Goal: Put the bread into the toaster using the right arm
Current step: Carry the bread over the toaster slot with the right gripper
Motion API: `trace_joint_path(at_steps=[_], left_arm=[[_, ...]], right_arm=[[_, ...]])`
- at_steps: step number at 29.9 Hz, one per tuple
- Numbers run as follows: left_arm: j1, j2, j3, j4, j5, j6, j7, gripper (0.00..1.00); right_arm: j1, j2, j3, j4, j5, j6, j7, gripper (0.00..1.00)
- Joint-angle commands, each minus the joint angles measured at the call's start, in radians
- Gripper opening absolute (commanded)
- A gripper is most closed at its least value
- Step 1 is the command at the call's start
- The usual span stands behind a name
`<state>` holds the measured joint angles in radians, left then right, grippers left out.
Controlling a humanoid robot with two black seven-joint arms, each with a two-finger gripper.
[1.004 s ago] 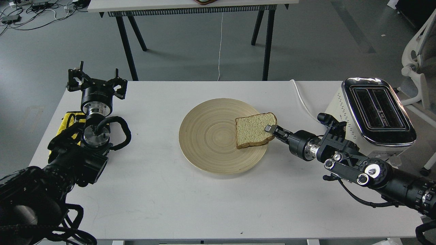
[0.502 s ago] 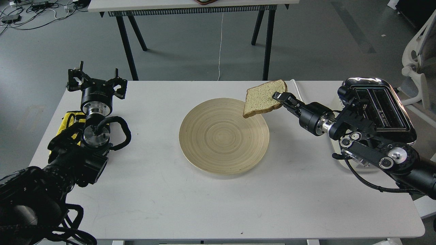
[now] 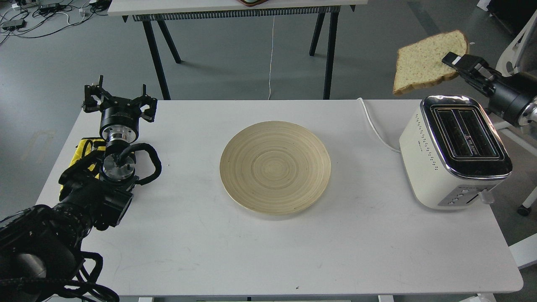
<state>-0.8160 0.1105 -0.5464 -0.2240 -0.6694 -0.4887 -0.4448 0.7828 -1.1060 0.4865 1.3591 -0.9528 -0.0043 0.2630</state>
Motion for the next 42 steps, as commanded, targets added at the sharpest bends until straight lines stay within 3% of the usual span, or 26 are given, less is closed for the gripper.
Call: trace_joint_path(at_steps=[1, 9, 14, 42], left_arm=[[0.0, 0.0, 0.0, 0.0, 0.001, 0.0, 0.0, 1.0], [0.0, 0.0, -0.001, 0.0, 0.001, 0.0, 0.0, 1.0], [0.0, 0.0, -0.001, 0.0, 0.001, 0.0, 0.0, 1.0], [0.0, 0.0, -0.001, 0.0, 0.001, 0.0, 0.0, 1.0]], right_arm=[[-0.005, -0.106, -0.017, 0.026, -0.009, 0.006, 0.001, 0.08], [-0.011, -0.215, -0.043, 0.025, -0.024, 0.139, -0.001, 0.08], [-0.008, -0.218, -0.085, 0.015, -0.122, 0.142, -0.005, 0.08], [-0.011, -0.215, -0.152, -0.012, -0.17, 0.17, -0.013, 0.08]])
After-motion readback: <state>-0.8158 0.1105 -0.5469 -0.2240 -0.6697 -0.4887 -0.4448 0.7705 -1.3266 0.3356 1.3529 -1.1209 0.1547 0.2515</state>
